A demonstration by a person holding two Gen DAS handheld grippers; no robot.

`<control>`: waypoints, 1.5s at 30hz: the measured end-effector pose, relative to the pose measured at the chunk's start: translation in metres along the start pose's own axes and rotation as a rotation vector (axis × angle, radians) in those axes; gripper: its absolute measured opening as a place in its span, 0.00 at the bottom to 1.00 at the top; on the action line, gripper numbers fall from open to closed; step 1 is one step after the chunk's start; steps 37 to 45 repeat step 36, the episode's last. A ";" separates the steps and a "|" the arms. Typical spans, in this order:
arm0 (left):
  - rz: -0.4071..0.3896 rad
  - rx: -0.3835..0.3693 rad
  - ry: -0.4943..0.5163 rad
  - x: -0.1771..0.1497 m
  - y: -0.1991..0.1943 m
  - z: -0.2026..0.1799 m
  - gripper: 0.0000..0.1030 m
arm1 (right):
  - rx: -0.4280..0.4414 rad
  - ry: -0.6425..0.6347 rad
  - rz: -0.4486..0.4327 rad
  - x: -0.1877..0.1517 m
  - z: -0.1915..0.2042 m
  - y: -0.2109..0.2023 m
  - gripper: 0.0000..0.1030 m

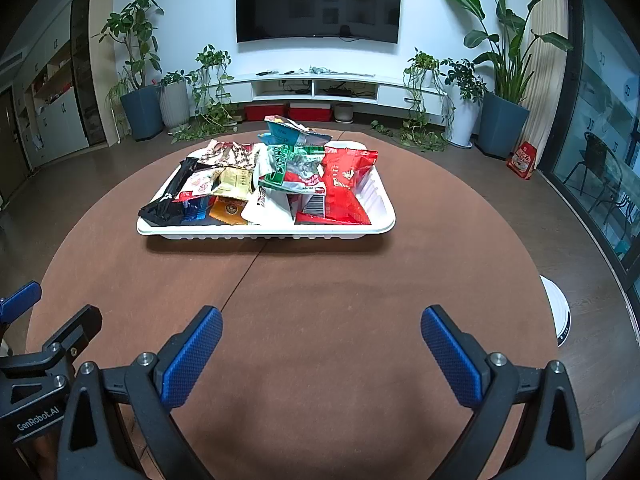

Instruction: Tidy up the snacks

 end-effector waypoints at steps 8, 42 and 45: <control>-0.001 0.002 0.003 0.000 0.000 -0.001 1.00 | 0.000 0.000 0.000 -0.001 0.000 -0.001 0.99; -0.027 -0.014 0.024 0.001 -0.006 0.000 1.00 | -0.001 -0.001 0.003 0.002 0.000 0.000 0.99; -0.027 -0.014 0.024 0.001 -0.006 0.000 1.00 | -0.001 -0.001 0.003 0.002 0.000 0.000 0.99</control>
Point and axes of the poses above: each gripper's, at about its wrist camera, not at the fingertips, and y roughly the way its jaws point, z to its left, x to its top, the point moved 5 cm from there along y, roughly the way its jaws point, and after that the axes turned 7 degrees about y, right-handed, at the moved point
